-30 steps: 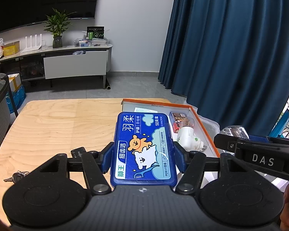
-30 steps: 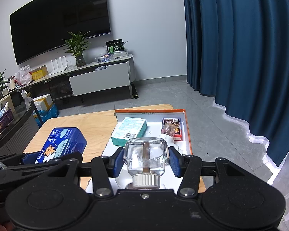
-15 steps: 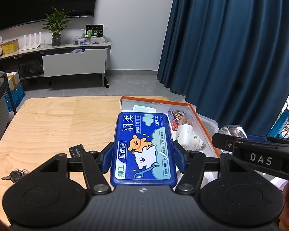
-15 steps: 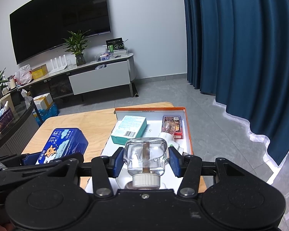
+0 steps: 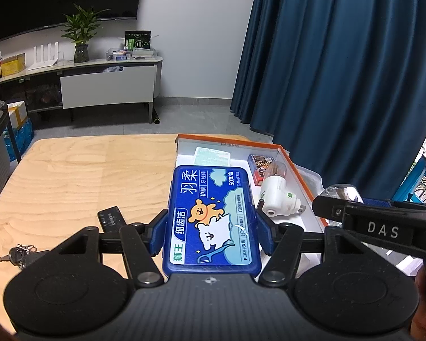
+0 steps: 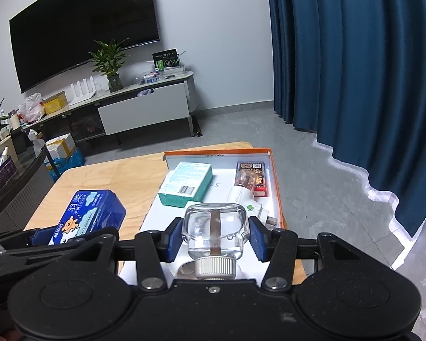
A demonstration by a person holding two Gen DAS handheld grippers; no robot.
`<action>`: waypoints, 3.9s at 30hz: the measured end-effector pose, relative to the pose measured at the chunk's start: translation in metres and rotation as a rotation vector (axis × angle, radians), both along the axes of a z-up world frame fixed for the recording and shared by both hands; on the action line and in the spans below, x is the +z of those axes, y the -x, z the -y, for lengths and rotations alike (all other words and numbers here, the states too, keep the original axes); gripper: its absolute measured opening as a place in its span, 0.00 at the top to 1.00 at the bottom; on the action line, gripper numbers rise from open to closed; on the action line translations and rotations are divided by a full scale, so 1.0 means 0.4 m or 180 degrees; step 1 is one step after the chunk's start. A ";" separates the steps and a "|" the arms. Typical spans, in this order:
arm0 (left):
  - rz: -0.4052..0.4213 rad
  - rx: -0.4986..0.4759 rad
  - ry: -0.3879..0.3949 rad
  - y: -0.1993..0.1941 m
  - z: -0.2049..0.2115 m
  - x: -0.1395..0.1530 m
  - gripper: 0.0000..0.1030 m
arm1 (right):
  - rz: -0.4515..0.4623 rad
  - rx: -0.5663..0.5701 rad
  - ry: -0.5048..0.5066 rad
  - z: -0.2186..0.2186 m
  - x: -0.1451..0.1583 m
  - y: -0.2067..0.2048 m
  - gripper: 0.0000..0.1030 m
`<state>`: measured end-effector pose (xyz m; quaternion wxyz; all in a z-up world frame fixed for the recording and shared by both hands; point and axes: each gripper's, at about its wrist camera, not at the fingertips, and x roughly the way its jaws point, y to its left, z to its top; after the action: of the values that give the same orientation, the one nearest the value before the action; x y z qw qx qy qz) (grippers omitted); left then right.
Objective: Organize rigid objects
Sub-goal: 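Carry the blue tin with the left tool while the right tool carries the bottle over the tray, then lower and release the blue tin with the left tool while the right tool releases the bottle, then grasp the car key fob with the left tool while the right tool approaches the black charger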
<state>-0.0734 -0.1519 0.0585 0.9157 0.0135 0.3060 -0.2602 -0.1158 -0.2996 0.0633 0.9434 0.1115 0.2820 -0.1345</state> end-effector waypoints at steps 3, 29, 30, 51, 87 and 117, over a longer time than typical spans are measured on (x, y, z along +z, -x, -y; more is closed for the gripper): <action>-0.0016 -0.0029 -0.0020 -0.009 0.007 -0.007 0.39 | -0.0025 -0.0004 -0.0042 0.014 -0.003 -0.005 0.42; -0.0128 -0.0357 -0.0193 -0.216 0.158 -0.044 0.39 | -0.0133 0.0103 -0.0112 0.188 0.039 -0.242 0.42; -0.0136 -0.0365 -0.0198 -0.220 0.161 -0.046 0.39 | -0.0146 0.0108 -0.0127 0.195 0.038 -0.256 0.42; -0.0295 -0.0526 -0.0244 -0.260 0.206 -0.066 0.39 | -0.0456 0.0255 -0.0386 0.261 -0.018 -0.449 0.42; -0.0023 0.0124 -0.0129 -0.063 -0.226 -0.018 0.14 | -0.0062 0.0738 -0.0207 -0.043 0.067 -0.206 0.30; -0.0408 0.0990 -0.0015 -0.203 -0.457 -0.186 0.52 | -0.0227 0.1308 -0.0400 -0.234 -0.043 -0.241 0.30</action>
<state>0.0077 0.0307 -0.0158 0.9235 -0.0486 0.3628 -0.1149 -0.0195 -0.2062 0.0460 0.9316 0.1055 0.3399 0.0746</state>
